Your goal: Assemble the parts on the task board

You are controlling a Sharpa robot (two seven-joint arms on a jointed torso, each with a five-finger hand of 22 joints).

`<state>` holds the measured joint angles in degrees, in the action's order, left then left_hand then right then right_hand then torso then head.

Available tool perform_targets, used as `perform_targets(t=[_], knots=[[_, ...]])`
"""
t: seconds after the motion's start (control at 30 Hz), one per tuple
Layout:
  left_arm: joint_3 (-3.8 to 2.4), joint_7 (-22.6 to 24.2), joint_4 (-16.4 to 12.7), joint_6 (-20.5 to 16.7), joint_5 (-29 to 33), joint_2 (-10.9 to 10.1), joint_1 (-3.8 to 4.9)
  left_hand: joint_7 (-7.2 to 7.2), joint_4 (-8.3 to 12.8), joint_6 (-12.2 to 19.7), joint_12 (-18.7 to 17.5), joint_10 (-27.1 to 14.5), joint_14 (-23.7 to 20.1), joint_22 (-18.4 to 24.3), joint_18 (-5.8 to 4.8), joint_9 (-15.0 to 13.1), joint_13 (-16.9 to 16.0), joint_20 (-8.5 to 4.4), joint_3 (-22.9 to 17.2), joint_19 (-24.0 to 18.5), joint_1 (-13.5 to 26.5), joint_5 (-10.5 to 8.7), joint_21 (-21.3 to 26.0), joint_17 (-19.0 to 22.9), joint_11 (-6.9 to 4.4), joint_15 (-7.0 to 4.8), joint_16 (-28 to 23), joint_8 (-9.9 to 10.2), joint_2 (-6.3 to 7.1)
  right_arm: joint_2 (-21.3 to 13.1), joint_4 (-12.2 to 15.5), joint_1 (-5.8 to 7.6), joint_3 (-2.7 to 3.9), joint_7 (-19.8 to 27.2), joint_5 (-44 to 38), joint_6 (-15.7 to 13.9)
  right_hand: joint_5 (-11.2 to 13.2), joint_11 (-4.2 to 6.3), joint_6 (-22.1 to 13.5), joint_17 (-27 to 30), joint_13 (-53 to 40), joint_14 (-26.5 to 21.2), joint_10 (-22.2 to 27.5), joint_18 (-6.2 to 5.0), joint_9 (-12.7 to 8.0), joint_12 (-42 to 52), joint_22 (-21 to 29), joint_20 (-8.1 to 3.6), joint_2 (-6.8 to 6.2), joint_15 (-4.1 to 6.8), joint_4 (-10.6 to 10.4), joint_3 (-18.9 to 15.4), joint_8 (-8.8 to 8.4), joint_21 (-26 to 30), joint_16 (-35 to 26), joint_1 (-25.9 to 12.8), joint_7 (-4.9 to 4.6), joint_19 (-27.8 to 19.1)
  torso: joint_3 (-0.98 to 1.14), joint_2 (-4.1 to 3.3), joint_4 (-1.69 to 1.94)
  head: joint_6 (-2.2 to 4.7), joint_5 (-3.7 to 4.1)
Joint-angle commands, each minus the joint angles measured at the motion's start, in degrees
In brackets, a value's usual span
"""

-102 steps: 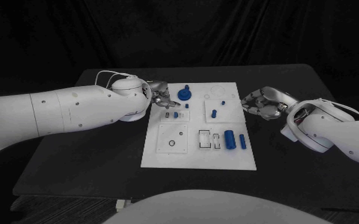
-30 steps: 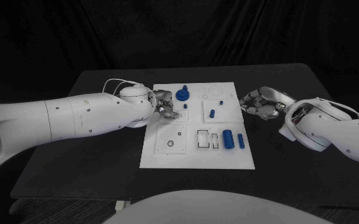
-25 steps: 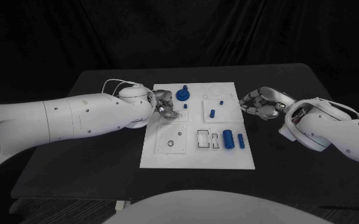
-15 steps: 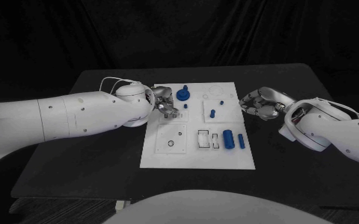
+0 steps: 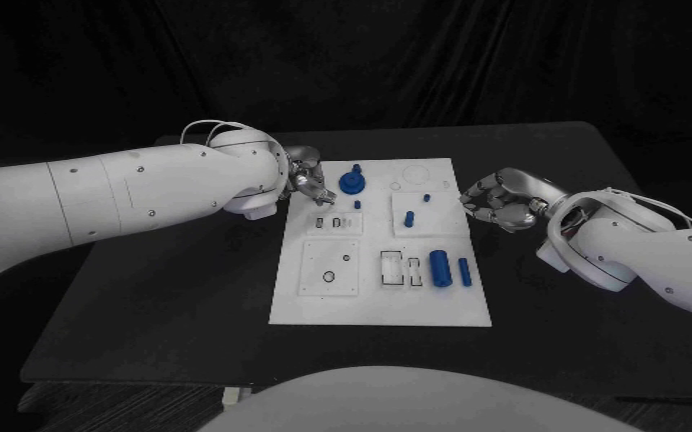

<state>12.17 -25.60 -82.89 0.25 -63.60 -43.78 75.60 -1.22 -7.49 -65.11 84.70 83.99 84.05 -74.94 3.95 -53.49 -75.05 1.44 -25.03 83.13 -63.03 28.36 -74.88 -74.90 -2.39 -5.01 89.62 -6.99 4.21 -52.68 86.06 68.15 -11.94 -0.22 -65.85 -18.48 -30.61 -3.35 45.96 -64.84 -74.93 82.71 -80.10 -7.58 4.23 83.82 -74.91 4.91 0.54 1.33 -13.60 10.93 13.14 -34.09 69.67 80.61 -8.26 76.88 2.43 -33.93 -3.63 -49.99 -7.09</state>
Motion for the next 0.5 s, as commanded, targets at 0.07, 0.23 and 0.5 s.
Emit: perform_targets(t=[0.07, 0.23, 0.5], knots=[[-0.06, -3.6, 2.1, 9.6, 8.7, 1.2, 0.89, -0.18, 3.3, 0.3, -0.1, 4.0, 5.9, -10.5, -0.5, -0.1, -12.5, -0.23, -3.9, -0.4, 0.1, -0.3, 0.3, -15.0, -0.29, -0.25, 0.3, -0.3, 0.13, 0.1, 0.0, -0.13, 0.03, -1.2, -0.1, 0.5, -0.3, 0.05, 0.5, 0.1, -3.5, -0.1, 0.2, -1.06, -0.1, -0.4, -3.2, -0.01, -0.04, -0.31, 0.0, 0.4, -0.25, 0.2, -0.2, 0.4, -0.08, 0.1, 0.02, -0.03, -0.06, -0.01, -0.12], [-0.06, -4.5, 5.4, 12.8, 11.0, 3.3, 1.38, -0.19, 3.4, 0.4, -0.1, 4.0, 5.9, -10.4, -0.46, -0.2, -12.4, -0.21, -4.2, -0.5, 0.3, -0.4, 0.5, -15.0, -0.26, -0.24, 0.3, -0.3, -0.05, 0.2, -0.1, -0.13, 0.04, -1.2, -0.1, 0.5, -0.3, 0.05, 0.5, 0.1, -3.5, -0.1, 0.2, -1.06, -0.1, -0.4, -3.2, -0.01, -0.04, -0.31, 0.0, 0.4, -0.25, 0.2, -0.2, 0.4, -0.08, 0.1, 0.02, 0.01, 0.01, -0.01, 0.14], [-0.06, -5.0, 9.6, 14.5, 13.5, 5.9, 1.55, -0.37, 3.5, 0.8, 0.0, 4.0, 5.8, -10.4, -0.44, -0.4, -12.5, -0.14, -4.7, -0.5, 1.3, -0.96, 0.6, -14.9, -0.12, -0.13, 0.2, -0.3, -0.38, 0.4, -0.2, -0.13, 0.04, -1.2, -0.1, 0.5, -0.3, 0.06, 0.5, 0.2, -3.5, -0.1, 0.3, -1.06, -0.1, -0.4, -3.2, -0.01, -0.05, -0.3, 0.1, 0.5, -0.24, 0.2, -0.3, 0.5, -0.07, 0.1, 0.04, 0.01, -0.08, -0.01, 0.03]])
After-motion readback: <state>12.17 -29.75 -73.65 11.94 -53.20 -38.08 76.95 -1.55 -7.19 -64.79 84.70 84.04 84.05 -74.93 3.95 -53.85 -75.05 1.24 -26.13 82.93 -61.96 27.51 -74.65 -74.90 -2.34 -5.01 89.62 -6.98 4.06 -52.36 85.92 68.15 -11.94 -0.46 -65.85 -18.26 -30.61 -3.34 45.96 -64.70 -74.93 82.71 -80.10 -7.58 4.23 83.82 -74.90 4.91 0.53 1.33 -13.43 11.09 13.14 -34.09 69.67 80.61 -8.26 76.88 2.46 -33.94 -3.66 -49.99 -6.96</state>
